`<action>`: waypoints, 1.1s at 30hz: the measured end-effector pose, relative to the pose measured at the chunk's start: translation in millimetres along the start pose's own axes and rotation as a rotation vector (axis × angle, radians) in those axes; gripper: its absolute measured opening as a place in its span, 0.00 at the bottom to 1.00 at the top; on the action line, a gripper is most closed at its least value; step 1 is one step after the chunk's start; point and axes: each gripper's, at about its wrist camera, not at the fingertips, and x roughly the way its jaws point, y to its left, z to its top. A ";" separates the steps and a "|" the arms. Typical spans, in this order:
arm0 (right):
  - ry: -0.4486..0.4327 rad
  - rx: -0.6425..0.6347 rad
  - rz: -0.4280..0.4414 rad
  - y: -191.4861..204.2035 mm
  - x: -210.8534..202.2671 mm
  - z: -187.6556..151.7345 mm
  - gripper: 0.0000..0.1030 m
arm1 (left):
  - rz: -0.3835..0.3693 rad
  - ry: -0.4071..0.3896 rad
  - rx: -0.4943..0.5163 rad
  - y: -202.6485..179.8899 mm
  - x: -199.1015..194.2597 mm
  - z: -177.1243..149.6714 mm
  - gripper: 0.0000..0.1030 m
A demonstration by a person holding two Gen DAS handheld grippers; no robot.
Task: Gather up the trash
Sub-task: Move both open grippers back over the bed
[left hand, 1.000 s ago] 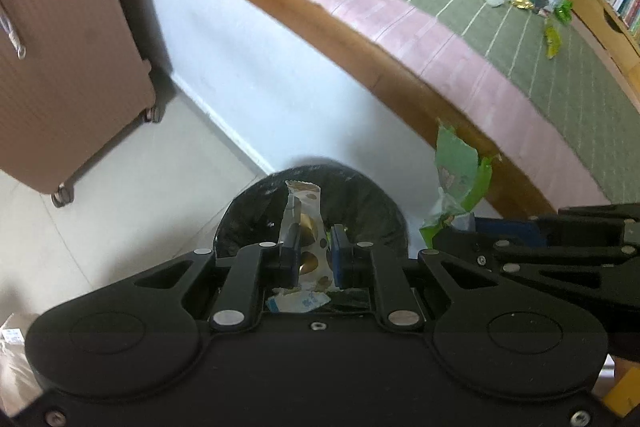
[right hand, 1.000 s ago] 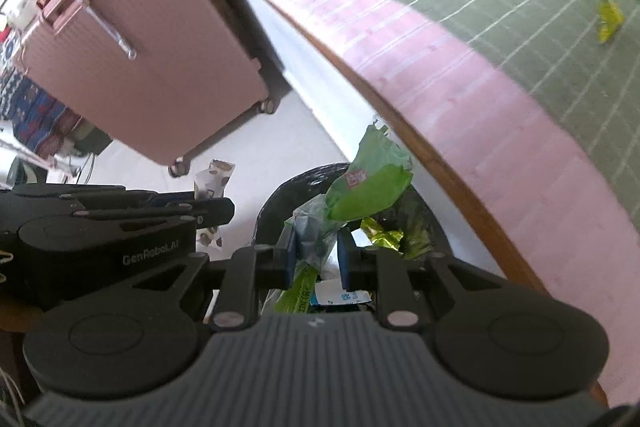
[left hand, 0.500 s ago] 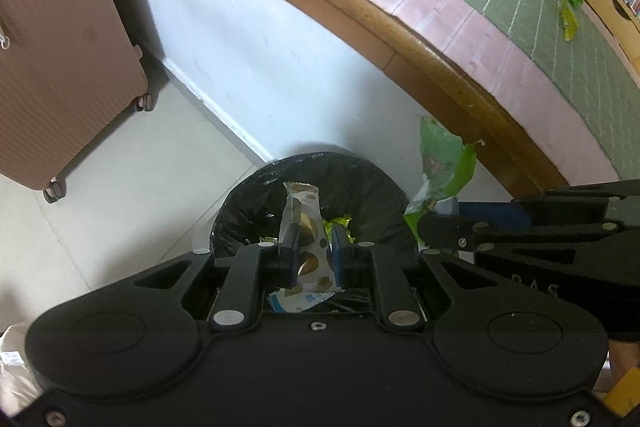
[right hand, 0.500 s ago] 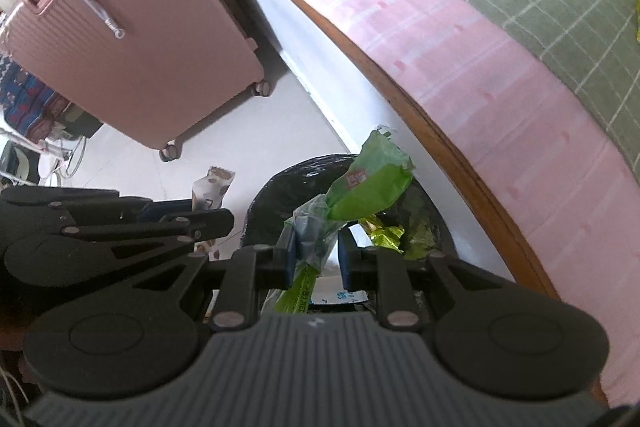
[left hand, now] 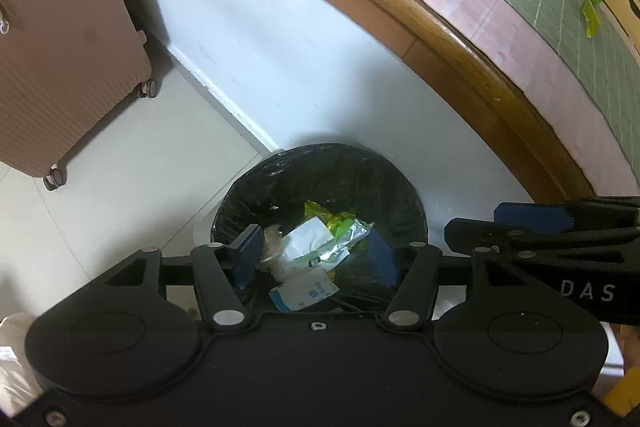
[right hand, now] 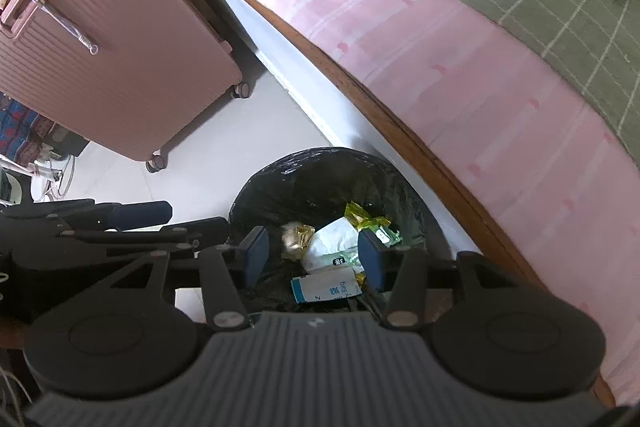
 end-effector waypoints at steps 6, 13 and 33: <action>-0.025 0.023 -0.004 -6.9 -11.9 -2.5 0.66 | 0.010 -0.022 0.004 -5.7 -5.3 -0.1 0.65; -0.063 0.032 -0.007 -10.7 -28.6 -7.3 0.68 | -0.003 -0.030 0.026 -16.7 -14.4 0.7 0.65; -0.354 0.238 -0.101 -67.5 -152.4 30.6 0.70 | -0.072 -0.339 0.138 -89.3 -115.6 77.4 0.82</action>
